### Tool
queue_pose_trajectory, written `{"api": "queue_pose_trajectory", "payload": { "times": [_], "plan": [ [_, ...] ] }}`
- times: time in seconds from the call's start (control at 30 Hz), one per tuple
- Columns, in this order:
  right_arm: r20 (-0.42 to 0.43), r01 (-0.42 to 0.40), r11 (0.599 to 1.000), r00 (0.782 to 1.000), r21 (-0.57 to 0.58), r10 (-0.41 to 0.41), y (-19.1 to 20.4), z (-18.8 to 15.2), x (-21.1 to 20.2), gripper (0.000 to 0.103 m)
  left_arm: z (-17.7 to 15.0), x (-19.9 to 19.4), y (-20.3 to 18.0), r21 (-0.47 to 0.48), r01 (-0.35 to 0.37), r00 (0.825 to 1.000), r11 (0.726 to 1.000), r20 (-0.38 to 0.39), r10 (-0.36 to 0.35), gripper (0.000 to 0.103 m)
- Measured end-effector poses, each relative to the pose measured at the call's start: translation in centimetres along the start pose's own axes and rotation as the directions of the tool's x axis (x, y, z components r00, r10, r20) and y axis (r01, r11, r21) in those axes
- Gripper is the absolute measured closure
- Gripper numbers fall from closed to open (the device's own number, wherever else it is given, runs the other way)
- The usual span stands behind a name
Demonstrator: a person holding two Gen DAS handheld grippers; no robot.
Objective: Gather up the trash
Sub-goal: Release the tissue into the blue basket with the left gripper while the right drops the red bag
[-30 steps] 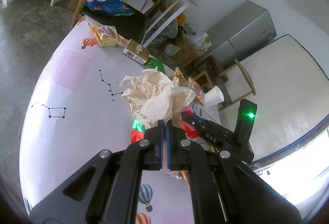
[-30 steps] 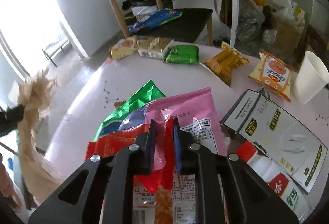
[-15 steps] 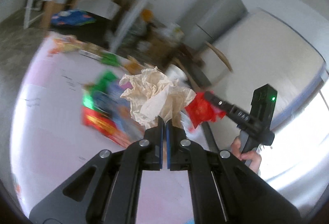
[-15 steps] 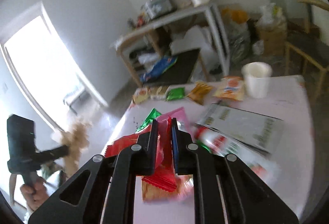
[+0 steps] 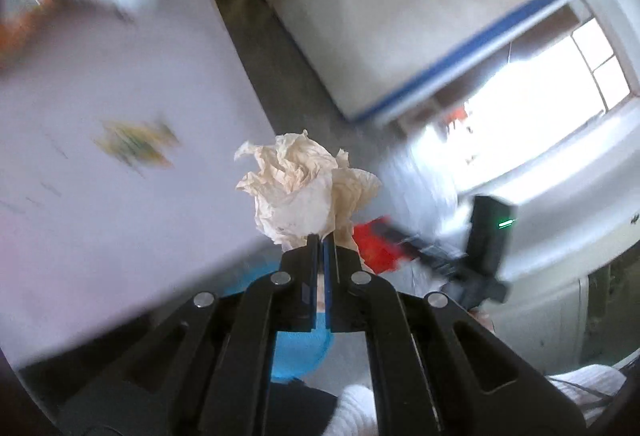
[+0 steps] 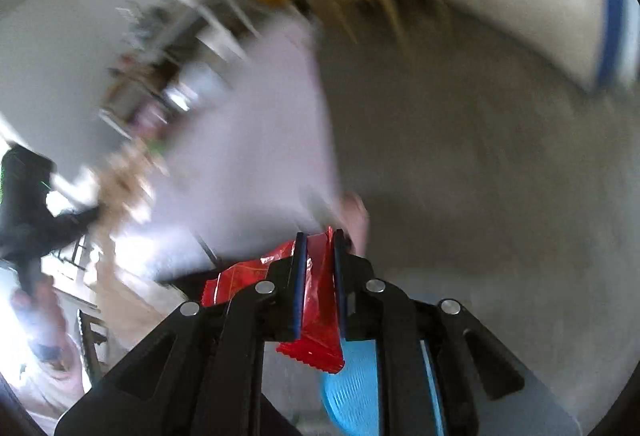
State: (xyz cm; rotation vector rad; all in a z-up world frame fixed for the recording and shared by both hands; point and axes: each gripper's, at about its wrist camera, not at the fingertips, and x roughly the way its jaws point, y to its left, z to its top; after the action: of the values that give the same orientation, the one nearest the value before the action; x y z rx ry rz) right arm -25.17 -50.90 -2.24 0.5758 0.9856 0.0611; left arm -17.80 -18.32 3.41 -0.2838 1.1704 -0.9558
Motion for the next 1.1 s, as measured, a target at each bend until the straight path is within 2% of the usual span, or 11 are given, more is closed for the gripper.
{"api": "queue_pose_trajectory", "payload": {
  "times": [0.13,0.23,0.3,0.4,0.5,0.6,0.7,0.77,0.8,0.97,1.1],
  "plan": [
    [-0.217,0.082,0.986,0.975,0.147,-0.049,-7.3,-7.6,8.0,0.090,-1.9,7.1,-1.7,0.062,-0.022,0.990,0.998,-0.139,0.031,0.102],
    [-0.373,0.175,0.972,0.922,0.157,-0.105,-10.9,-12.2,14.8,0.090,-2.3,10.2,-2.3,0.080,-0.036,0.979,0.996,-0.197,0.051,0.102],
    [-0.440,0.171,0.954,0.897,0.248,-0.046,-12.4,-14.6,18.0,0.090,-2.4,11.6,-2.3,0.090,-0.049,0.973,0.995,-0.219,0.068,0.102],
    [-0.478,0.272,0.941,0.866,0.203,-0.147,-12.4,-16.7,21.5,0.090,-2.5,12.5,-2.1,0.084,-0.069,0.969,0.994,-0.232,0.087,0.102],
    [-0.518,0.278,0.945,0.842,0.172,-0.153,-11.6,-17.9,24.7,0.088,-2.6,12.9,-2.2,0.086,-0.090,0.966,0.992,-0.237,0.108,0.102],
    [-0.602,0.163,0.953,0.798,0.255,0.025,-11.2,-19.5,27.6,0.087,-2.6,13.4,-2.1,0.084,-0.101,0.961,0.991,-0.249,0.119,0.102],
    [-0.672,0.129,0.970,0.739,0.208,0.045,-10.1,-20.8,29.2,0.065,-2.4,14.3,-2.9,0.097,-0.113,0.955,0.989,-0.265,0.136,0.102],
    [-0.678,0.141,0.971,0.735,0.196,0.030,-10.0,-20.7,28.9,0.036,-2.1,14.9,-3.1,0.123,-0.131,0.943,0.984,-0.289,0.162,0.102],
    [-0.677,0.143,0.970,0.735,0.196,0.028,-10.1,-20.4,28.5,0.033,-2.4,15.5,-3.2,0.142,-0.146,0.935,0.979,-0.305,0.184,0.102],
    [-0.608,0.161,0.963,0.794,0.214,0.002,-10.9,-17.2,23.4,0.031,-4.2,18.9,-3.5,0.203,-0.174,0.882,0.964,-0.403,0.244,0.102],
    [-0.511,0.205,0.958,0.856,0.201,-0.076,-11.8,-15.1,16.1,0.031,-7.1,23.7,-3.5,0.239,-0.161,0.801,0.958,-0.536,0.269,0.102]
  ]
}}
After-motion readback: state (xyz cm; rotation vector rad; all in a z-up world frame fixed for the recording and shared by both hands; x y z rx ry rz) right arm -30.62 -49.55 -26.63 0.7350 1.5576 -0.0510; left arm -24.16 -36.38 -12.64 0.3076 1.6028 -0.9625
